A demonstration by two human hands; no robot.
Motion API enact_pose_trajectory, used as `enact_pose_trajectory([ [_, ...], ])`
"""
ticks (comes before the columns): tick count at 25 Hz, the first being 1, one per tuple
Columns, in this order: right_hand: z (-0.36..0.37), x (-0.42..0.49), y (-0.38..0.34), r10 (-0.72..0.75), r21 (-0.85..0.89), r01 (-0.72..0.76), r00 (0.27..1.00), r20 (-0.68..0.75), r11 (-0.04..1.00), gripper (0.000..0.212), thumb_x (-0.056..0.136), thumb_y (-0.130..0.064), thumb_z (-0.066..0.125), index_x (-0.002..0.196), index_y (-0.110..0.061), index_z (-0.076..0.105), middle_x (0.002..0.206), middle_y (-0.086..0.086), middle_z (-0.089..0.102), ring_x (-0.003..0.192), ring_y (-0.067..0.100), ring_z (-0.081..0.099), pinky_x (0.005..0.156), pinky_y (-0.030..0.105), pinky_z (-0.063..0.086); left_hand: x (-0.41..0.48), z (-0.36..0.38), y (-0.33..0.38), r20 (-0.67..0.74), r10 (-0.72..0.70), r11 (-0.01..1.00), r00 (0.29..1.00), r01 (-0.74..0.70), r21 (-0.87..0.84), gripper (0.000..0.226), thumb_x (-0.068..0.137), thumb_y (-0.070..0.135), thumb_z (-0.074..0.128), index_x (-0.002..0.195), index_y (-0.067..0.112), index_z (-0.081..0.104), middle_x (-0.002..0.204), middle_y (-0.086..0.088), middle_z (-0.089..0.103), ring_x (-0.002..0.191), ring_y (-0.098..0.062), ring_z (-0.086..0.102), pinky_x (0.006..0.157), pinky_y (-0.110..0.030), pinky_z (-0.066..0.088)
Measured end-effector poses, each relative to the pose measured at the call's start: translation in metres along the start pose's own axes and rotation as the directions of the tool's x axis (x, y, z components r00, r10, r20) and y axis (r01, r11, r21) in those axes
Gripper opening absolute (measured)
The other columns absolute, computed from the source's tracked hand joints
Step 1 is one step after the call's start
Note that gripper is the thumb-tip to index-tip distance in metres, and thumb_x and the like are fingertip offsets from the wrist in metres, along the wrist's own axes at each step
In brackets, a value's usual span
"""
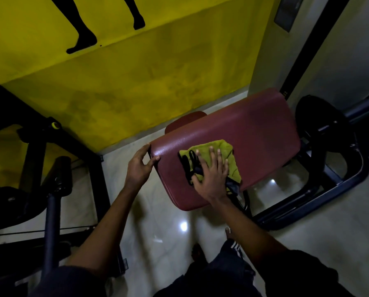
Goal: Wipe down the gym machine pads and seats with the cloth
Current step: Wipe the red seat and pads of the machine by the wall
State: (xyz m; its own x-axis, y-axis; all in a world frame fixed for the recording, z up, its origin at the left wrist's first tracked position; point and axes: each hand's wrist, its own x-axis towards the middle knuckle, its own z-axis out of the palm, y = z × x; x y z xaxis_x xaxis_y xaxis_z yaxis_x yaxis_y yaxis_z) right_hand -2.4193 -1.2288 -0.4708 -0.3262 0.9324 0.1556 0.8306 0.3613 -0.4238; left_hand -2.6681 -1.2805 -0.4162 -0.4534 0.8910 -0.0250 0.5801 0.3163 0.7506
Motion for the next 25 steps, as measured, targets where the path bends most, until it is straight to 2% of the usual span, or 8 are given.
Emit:
enact_pose_trajectory([
  [4,-0.015,0.044,0.003,0.011,0.038,-0.012,0.999,0.032,0.999,0.085,0.077,-0.051,0.053,0.155,-0.042,0.022,0.167,0.0,0.01,0.154,0.028,0.002,0.116,0.065,0.012,0.013,-0.013,-0.003,0.045,-0.068,0.985,0.997,0.074,-0.153,0.036,0.097,0.013,0.058,0.13,0.022,0.064,0.132,0.002,0.063,0.126,-0.013,0.055,0.11,-0.043,0.042],
  [8,-0.02,0.087,-0.026,0.083,0.062,-0.085,0.996,0.032,0.994,0.07,0.085,-0.053,0.048,0.149,-0.025,0.042,0.168,0.003,0.008,0.154,0.032,-0.001,0.114,0.067,0.004,0.022,-0.032,0.003,0.174,-0.179,0.952,0.968,0.215,-0.22,0.03,0.1,0.026,0.049,0.115,0.037,0.072,0.128,0.012,0.065,0.126,-0.008,0.052,0.115,-0.044,0.035],
  [10,-0.017,0.097,-0.046,0.003,-0.014,-0.002,1.0,0.031,1.0,0.062,0.089,-0.056,0.044,0.138,-0.021,0.054,0.166,0.005,0.016,0.153,0.033,0.006,0.115,0.067,0.005,0.023,-0.038,0.008,0.236,-0.179,0.946,0.955,0.233,-0.224,0.038,0.103,0.039,0.037,0.121,0.034,0.07,0.135,0.01,0.06,0.13,-0.01,0.049,0.117,-0.044,0.029],
  [12,-0.011,0.09,-0.061,-0.131,-0.053,0.132,0.991,0.03,0.99,0.059,0.091,-0.058,0.042,0.136,-0.022,0.056,0.165,0.004,0.023,0.153,0.032,0.013,0.116,0.066,0.009,0.02,-0.043,0.013,0.285,-0.179,0.926,0.942,0.259,-0.276,0.057,0.106,0.049,0.02,0.127,0.026,0.067,0.142,0.003,0.055,0.134,-0.014,0.045,0.116,-0.04,0.024],
  [14,-0.002,0.058,-0.062,-0.284,-0.041,0.285,0.958,0.025,0.958,0.061,0.089,-0.055,0.047,0.14,-0.022,0.052,0.164,0.004,0.026,0.153,0.031,0.016,0.117,0.065,0.012,0.018,-0.046,0.016,0.305,-0.188,0.907,0.934,0.284,-0.311,0.072,0.105,0.054,0.007,0.129,0.02,0.065,0.144,-0.001,0.053,0.132,-0.014,0.044,0.112,-0.035,0.022],
  [17,0.013,0.002,-0.052,-0.492,-0.071,0.498,0.866,0.088,0.864,0.076,0.088,-0.054,0.053,0.155,-0.027,0.033,0.166,0.001,0.02,0.154,0.027,0.01,0.119,0.062,0.009,0.018,-0.049,0.018,0.311,-0.19,0.901,0.931,0.291,-0.321,0.082,0.102,0.057,-0.001,0.128,0.02,0.066,0.138,0.002,0.057,0.125,-0.01,0.045,0.109,-0.033,0.022],
  [20,0.017,0.007,-0.057,-0.501,-0.091,0.51,0.859,0.105,0.855,0.071,0.091,-0.055,0.047,0.156,-0.03,0.031,0.167,-0.002,0.018,0.155,0.025,0.006,0.119,0.061,0.006,0.019,-0.047,0.018,0.293,-0.183,0.901,0.939,0.279,-0.332,0.085,0.1,0.059,-0.004,0.125,0.022,0.068,0.133,0.006,0.058,0.125,-0.01,0.046,0.111,-0.035,0.02],
  [25,0.017,0.016,-0.069,-0.552,-0.088,0.563,0.825,0.122,0.822,0.07,0.091,-0.053,0.049,0.155,-0.031,0.033,0.166,-0.001,0.021,0.155,0.025,0.008,0.119,0.061,0.008,0.017,-0.043,0.014,0.275,-0.199,0.912,0.941,0.281,-0.3,0.084,0.098,0.063,-0.003,0.126,0.027,0.068,0.142,0.0,0.055,0.131,-0.018,0.046,0.115,-0.044,0.02],
])
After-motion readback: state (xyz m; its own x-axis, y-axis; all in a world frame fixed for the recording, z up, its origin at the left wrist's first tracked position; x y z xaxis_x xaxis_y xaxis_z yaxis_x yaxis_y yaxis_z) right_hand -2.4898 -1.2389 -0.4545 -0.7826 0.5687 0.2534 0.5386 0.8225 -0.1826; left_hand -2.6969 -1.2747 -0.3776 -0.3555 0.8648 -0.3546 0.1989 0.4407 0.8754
